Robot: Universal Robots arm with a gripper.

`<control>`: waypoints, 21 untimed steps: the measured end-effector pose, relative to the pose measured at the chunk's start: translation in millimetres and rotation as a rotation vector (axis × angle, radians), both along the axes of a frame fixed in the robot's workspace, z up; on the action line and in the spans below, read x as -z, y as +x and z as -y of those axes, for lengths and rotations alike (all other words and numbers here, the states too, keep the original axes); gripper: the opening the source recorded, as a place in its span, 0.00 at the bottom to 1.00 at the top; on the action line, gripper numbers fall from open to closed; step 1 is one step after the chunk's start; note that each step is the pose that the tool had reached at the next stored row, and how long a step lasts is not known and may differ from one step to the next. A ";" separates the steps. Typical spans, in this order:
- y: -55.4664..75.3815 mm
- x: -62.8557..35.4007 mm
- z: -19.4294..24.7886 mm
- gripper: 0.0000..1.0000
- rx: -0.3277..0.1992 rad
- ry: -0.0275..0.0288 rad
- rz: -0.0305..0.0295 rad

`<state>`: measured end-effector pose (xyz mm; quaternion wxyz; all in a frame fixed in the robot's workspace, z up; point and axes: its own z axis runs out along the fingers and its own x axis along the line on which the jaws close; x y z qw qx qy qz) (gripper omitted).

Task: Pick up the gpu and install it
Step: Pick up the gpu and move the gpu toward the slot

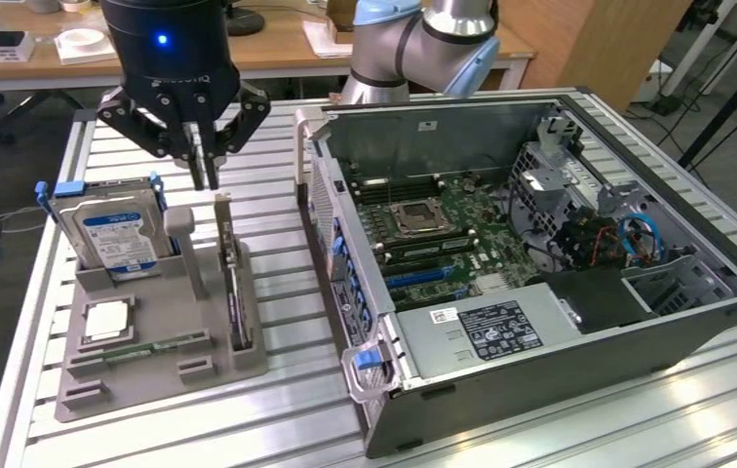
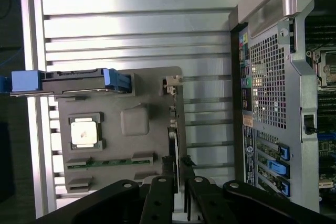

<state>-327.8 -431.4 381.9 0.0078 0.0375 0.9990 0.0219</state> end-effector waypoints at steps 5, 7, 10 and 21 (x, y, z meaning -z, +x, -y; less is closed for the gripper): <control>0.0 0.0 0.0 0.35 0.000 0.0000 0.0000; 0.0 0.0 0.0 0.42 0.000 -0.0001 0.0000; 0.0 0.0 0.0 0.42 0.000 0.0000 0.0000; 0.0 2.1 0.0 0.42 0.000 0.0000 0.0000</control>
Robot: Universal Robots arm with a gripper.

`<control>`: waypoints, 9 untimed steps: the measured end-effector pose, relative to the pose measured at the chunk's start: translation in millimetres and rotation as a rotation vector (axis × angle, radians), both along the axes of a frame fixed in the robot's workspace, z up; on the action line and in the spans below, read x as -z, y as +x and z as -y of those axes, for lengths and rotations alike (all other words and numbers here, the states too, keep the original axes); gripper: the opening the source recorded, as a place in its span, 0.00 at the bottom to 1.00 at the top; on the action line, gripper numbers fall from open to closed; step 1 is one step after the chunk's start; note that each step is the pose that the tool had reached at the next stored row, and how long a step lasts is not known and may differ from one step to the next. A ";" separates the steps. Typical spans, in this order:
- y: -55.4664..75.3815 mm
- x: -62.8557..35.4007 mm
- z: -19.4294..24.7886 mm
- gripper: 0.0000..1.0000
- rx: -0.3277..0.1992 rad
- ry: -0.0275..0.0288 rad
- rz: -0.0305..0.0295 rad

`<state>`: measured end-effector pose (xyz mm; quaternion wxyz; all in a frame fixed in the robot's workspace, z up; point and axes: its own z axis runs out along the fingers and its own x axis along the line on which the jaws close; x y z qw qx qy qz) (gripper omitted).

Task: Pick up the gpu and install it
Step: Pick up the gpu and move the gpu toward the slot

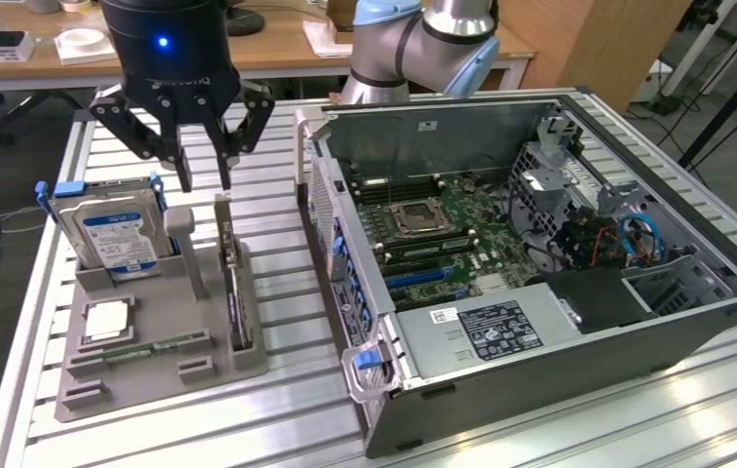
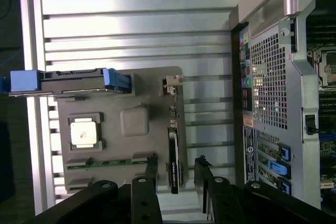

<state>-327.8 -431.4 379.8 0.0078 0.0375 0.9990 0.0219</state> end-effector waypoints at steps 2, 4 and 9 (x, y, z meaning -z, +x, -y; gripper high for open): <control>0.0 1.2 0.0 0.42 0.000 0.0000 0.0001; 0.0 2.5 0.0 0.42 0.000 -0.0001 0.0001; 0.0 5.9 0.0 0.42 0.000 -0.0001 0.0008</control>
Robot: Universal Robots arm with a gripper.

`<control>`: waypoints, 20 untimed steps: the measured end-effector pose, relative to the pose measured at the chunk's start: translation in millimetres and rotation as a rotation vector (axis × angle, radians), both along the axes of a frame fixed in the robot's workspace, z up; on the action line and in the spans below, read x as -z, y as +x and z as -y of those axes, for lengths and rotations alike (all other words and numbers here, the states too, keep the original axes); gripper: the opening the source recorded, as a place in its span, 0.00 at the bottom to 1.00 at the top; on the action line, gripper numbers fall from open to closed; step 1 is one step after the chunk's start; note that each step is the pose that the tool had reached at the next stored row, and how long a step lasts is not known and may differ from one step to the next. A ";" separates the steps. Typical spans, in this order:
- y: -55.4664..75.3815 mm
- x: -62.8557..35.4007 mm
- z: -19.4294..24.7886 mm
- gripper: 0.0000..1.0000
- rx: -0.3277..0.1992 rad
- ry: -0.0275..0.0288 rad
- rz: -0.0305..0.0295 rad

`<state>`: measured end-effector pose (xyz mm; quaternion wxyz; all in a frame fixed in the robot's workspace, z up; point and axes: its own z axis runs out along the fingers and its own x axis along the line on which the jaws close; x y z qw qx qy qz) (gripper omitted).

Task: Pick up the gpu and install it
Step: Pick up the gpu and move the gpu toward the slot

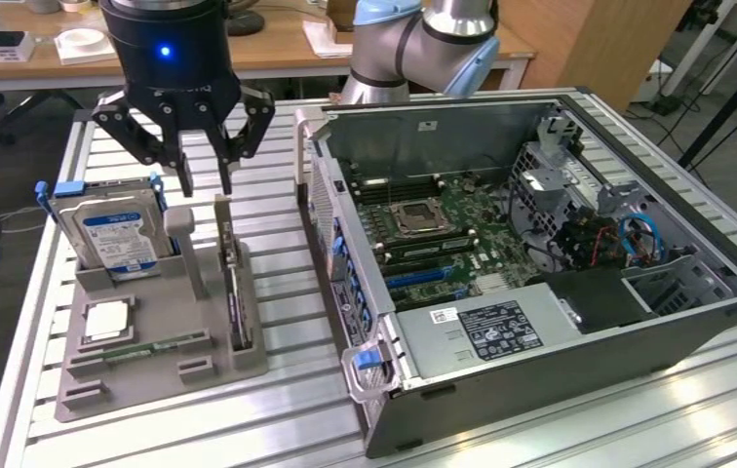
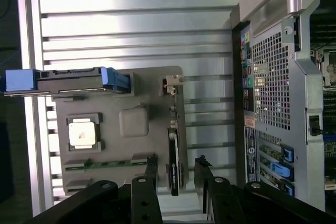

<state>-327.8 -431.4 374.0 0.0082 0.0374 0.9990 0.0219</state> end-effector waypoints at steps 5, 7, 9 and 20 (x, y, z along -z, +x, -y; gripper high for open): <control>-0.3 3.1 0.0 0.42 0.000 0.0000 0.0010; -0.5 4.4 0.0 0.42 0.000 0.0000 0.0016; -0.7 5.8 0.0 0.42 0.000 0.0001 0.0022; -1.6 11.8 0.0 0.42 0.000 0.0000 0.0038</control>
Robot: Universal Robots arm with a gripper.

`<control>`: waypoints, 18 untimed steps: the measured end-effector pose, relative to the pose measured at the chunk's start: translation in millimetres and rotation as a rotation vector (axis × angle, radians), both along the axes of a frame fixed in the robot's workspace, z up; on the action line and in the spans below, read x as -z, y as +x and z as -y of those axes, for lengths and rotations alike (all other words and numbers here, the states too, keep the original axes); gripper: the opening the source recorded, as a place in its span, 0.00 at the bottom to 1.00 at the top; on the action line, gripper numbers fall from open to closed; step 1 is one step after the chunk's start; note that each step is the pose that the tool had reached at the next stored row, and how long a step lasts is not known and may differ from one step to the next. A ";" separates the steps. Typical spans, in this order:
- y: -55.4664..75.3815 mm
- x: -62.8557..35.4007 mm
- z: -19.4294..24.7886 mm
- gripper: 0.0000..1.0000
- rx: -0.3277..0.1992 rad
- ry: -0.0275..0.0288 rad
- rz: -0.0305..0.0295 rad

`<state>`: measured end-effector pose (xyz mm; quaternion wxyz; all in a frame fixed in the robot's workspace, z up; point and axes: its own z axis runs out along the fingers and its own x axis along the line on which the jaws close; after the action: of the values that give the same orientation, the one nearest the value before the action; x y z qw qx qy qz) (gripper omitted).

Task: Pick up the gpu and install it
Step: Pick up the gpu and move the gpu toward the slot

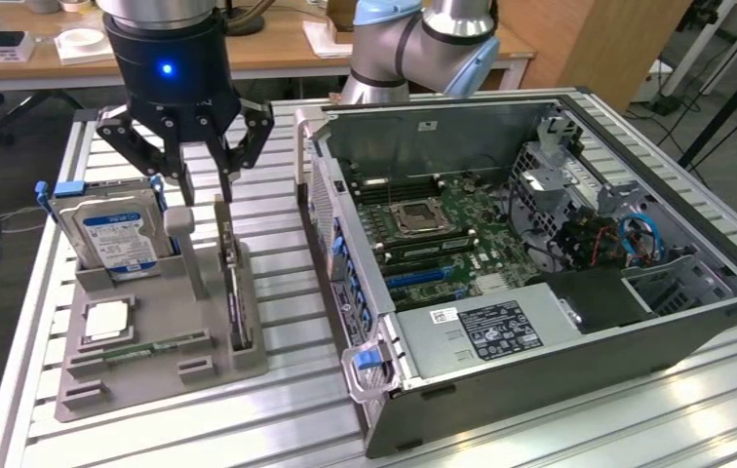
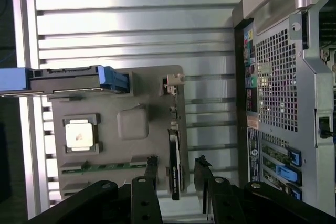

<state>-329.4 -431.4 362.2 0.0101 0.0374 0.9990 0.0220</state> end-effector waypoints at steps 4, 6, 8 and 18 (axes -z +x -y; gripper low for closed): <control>-0.4 2.1 0.0 0.42 0.000 0.0001 0.0006; -0.6 3.0 0.0 0.42 0.000 0.0000 0.0008; -1.1 4.1 0.0 0.42 0.000 0.0000 0.0012; -2.8 8.8 0.0 0.42 0.000 -0.0001 0.0029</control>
<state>-332.2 -431.4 353.4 0.0116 0.0374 0.9990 0.0220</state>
